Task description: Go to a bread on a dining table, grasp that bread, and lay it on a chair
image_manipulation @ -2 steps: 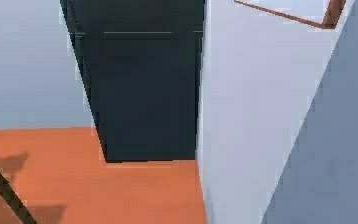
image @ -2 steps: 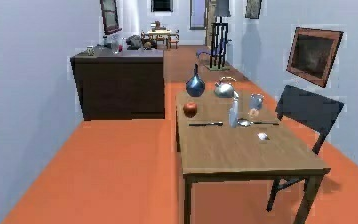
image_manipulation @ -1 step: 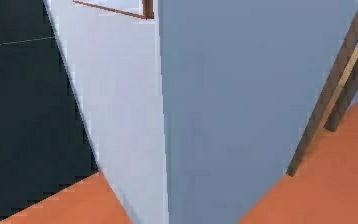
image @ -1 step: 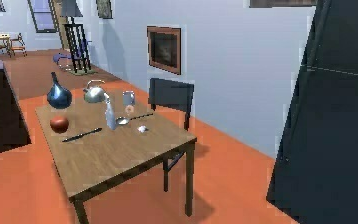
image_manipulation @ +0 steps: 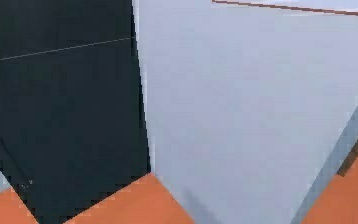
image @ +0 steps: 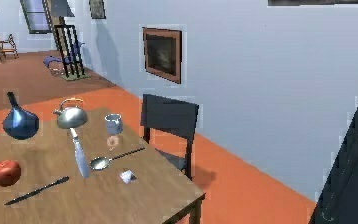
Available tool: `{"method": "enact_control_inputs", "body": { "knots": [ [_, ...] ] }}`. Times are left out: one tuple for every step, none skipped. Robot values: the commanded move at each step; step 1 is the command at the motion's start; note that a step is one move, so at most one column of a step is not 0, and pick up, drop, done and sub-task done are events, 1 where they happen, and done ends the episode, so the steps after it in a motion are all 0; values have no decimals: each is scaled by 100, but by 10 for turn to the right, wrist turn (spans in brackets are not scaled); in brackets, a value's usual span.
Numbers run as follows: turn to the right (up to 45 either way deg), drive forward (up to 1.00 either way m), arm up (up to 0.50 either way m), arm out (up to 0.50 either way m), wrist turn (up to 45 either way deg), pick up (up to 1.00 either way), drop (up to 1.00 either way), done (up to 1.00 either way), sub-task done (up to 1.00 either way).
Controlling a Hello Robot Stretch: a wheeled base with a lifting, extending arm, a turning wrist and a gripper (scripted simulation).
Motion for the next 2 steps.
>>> {"method": "enact_control_inputs", "body": {
  "knots": [
    [-450, 0, 0, 0, 0, 0, 0, 0, 0],
    [-450, 0, 0, 0, 0, 0, 0, 0, 0]
  ]
}}
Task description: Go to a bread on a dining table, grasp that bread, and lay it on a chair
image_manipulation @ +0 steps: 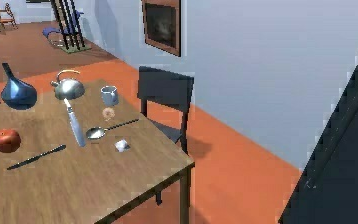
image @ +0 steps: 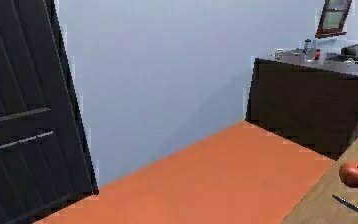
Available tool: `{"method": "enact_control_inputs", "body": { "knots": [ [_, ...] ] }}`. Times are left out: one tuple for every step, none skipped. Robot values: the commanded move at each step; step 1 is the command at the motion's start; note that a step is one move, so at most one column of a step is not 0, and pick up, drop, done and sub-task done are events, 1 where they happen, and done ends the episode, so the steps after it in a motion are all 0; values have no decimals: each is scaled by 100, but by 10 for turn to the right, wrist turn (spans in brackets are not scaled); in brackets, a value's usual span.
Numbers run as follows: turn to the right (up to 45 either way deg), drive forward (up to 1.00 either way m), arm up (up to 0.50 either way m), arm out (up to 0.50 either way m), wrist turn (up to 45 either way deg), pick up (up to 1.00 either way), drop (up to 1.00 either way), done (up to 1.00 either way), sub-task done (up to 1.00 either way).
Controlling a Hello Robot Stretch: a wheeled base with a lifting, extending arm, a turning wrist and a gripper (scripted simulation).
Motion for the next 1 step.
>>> {"method": "enact_control_inputs", "body": {
  "knots": [
    [-180, 0, 0, 0, 0, 0, 0, 0, 0]
  ]
}}
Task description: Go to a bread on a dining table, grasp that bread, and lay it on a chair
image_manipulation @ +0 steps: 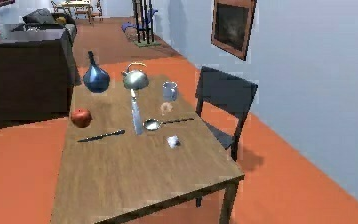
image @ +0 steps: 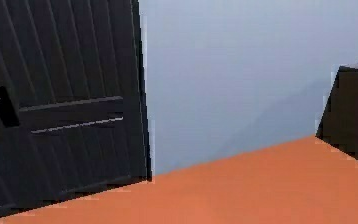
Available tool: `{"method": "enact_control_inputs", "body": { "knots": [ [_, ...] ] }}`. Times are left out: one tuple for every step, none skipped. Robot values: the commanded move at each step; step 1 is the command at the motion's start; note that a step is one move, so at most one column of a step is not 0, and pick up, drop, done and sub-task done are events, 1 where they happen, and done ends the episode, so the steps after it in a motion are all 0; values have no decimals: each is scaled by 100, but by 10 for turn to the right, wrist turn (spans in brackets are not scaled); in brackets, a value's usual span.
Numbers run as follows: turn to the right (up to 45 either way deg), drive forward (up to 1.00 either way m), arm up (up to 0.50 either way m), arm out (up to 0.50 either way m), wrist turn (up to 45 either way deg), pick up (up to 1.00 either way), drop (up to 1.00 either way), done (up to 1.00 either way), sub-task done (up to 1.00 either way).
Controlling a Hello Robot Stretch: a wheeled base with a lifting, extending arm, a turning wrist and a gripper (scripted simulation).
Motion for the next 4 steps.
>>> {"method": "enact_control_inputs", "body": {
  "knots": [
    [450, 0, 0, 0, 0, 0, 0, 0, 0],
    [450, 0, 0, 0, 0, 0, 0, 0, 0],
    [450, 0, 0, 0, 0, 0, 0, 0, 0],
    [60, 0, 0, 0, 0, 0, 0, 0, 0]
  ]
}}
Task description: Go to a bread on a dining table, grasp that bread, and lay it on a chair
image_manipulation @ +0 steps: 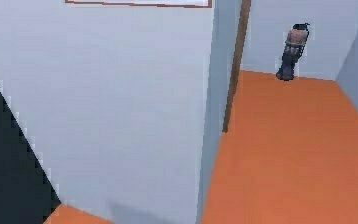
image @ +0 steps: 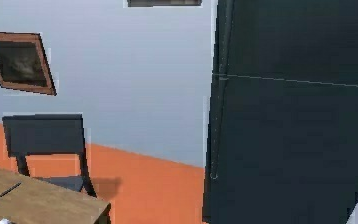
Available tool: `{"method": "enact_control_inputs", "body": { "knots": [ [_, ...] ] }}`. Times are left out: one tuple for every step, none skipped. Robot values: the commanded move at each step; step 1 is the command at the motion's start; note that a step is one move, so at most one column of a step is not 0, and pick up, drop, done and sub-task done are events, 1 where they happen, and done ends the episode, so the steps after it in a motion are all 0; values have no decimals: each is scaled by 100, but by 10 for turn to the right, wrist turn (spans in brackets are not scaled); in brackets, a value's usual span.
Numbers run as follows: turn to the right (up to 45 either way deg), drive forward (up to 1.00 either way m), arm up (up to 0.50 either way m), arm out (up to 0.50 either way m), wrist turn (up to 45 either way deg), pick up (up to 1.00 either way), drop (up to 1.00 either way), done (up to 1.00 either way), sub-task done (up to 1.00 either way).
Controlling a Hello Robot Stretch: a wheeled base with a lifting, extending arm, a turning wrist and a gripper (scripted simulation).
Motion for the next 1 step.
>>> {"method": "enact_control_inputs", "body": {
  "knots": [
    [0, 70, 0, 0, 0, 0, 0, 0, 0]
  ]
}}
